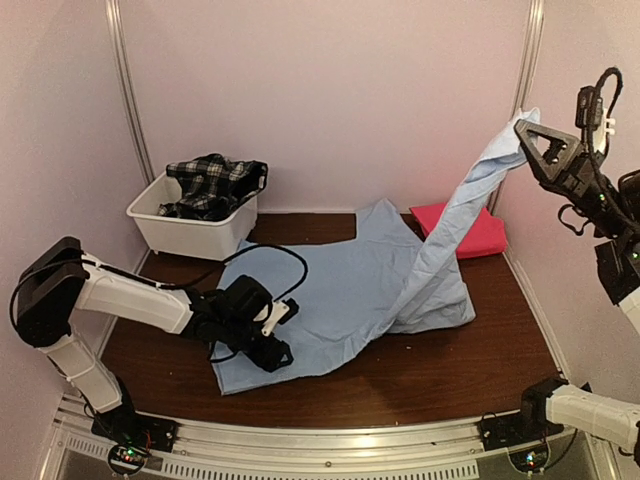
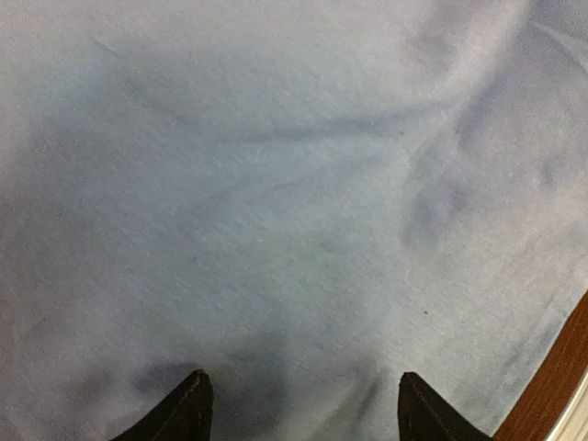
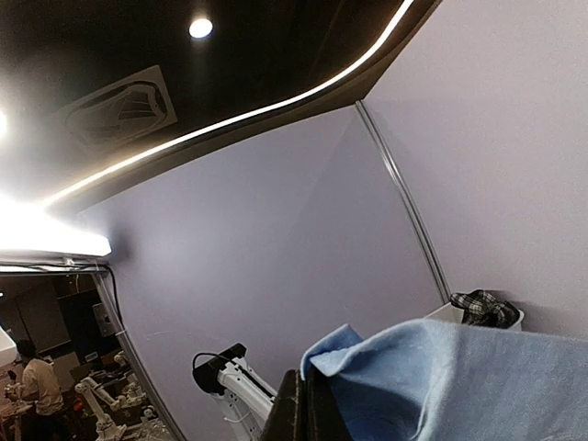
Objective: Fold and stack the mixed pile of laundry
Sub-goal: Fold the flattened T-shirt at the center of the board.
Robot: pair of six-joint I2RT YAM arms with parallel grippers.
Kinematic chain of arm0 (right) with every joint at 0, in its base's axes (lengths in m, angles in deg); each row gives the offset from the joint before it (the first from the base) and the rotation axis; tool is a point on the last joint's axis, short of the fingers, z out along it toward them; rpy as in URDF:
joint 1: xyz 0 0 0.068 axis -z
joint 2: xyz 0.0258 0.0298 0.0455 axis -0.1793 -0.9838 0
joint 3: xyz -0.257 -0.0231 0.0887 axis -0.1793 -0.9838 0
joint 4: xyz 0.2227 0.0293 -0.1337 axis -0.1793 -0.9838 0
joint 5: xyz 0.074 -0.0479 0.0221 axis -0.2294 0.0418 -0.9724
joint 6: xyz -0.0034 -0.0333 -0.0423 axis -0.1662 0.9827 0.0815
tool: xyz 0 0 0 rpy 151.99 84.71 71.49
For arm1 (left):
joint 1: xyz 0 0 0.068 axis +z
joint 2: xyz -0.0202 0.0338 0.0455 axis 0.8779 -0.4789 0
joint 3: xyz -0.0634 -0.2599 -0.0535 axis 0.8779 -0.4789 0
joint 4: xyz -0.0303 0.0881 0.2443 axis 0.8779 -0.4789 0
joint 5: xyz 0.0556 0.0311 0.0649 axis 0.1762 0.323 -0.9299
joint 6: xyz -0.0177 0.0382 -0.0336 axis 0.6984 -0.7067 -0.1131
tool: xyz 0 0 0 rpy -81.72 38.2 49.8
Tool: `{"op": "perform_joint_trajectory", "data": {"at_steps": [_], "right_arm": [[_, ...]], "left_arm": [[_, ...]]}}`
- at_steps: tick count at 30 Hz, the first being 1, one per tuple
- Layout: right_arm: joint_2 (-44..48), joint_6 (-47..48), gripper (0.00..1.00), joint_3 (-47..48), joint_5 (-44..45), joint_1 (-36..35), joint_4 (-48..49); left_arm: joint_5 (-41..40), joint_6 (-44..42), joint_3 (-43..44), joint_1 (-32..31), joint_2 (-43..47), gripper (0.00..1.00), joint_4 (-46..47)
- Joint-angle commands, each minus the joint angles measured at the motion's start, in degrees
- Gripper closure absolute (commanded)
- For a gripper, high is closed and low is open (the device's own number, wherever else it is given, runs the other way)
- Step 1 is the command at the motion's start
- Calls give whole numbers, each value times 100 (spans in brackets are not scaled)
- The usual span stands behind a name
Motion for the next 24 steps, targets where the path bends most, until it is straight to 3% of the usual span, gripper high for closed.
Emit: {"op": "perform_joint_trajectory", "data": {"at_steps": [1, 6, 9, 14, 19, 22, 24], "right_arm": [[-379, 868, 100, -269, 794, -260, -1080], [-1161, 1420, 100, -315, 1411, -301, -1344], [-1944, 1750, 100, -92, 1819, -315, -1596], [-3092, 1835, 100, 126, 1515, -311, -1323], [-2828, 2096, 100, 116, 1781, -305, -1410], [-2615, 2619, 100, 415, 2465, -224, -2187], [-2616, 2819, 100, 608, 2747, -25, -2496]], "left_arm": [[-178, 268, -368, 20, 263, 35, -445], [-642, 621, -568, 74, 609, 38, -948], [-809, 853, -697, 505, 819, 38, -1078], [-919, 693, -680, 1023, 1213, 35, -1283], [-445, 502, -767, 1016, 2514, 29, -1207], [-824, 445, -363, 1015, 2877, 27, -2012], [-1174, 288, 67, 1015, 2637, 27, -2857]]}}
